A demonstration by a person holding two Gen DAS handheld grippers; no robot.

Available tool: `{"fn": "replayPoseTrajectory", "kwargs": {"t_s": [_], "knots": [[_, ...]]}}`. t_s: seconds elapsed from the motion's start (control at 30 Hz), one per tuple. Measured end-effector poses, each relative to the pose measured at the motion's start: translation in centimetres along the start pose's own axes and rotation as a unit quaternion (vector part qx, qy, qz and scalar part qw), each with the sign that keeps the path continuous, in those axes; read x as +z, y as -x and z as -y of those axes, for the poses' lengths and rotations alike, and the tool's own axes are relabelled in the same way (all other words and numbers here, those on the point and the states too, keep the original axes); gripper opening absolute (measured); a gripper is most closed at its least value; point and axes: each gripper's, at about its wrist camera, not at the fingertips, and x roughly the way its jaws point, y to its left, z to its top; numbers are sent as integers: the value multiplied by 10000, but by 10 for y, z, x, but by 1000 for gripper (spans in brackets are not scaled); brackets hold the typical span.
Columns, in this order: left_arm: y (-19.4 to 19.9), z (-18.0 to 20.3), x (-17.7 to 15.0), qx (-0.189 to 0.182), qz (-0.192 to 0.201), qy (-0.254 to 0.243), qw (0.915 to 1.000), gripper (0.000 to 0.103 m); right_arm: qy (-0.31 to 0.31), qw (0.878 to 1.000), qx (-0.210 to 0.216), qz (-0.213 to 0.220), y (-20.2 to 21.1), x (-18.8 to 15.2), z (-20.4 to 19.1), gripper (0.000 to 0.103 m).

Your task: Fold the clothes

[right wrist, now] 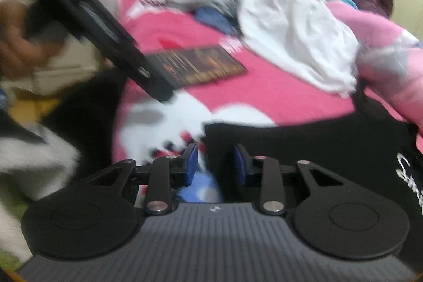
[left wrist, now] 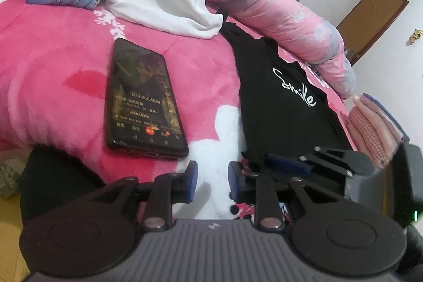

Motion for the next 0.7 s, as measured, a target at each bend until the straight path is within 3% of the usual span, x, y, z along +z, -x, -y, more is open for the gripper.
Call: {"fn": "replayPoseTrajectory", "kwargs": {"t_s": [0.07, 0.13, 0.23, 0.33, 0.37, 0.47, 0.67, 0.7], "knots": [[0, -1, -1, -24, -5, 2, 10000, 25, -824, 9962, 211, 172, 2, -3, 24, 4], [1, -3, -2, -43, 0, 16, 10000, 26, -2004, 9759, 618, 596, 15, -8, 58, 3], [1, -7, -3, -74, 16, 47, 10000, 27, -3554, 9162, 1314, 1303, 34, -29, 105, 3], [0, -10, -4, -121, 8, 69, 9999, 27, -4535, 8567, 1844, 1624, 39, -51, 135, 3], [-1, -10, -5, -135, -2, 74, 9999, 27, -4738, 8414, 1991, 1668, 37, -57, 141, 3], [-2, -10, -6, -157, -31, 70, 9998, 29, -5077, 8149, 2182, 1749, 31, -66, 147, 3], [0, -6, -8, -229, -56, -28, 9997, 32, -4797, 8342, 2259, 1513, 12, -52, 135, 3], [1, -5, -9, -241, -63, -59, 9997, 32, -4629, 8464, 2223, 1414, 8, -47, 130, 4]]}}
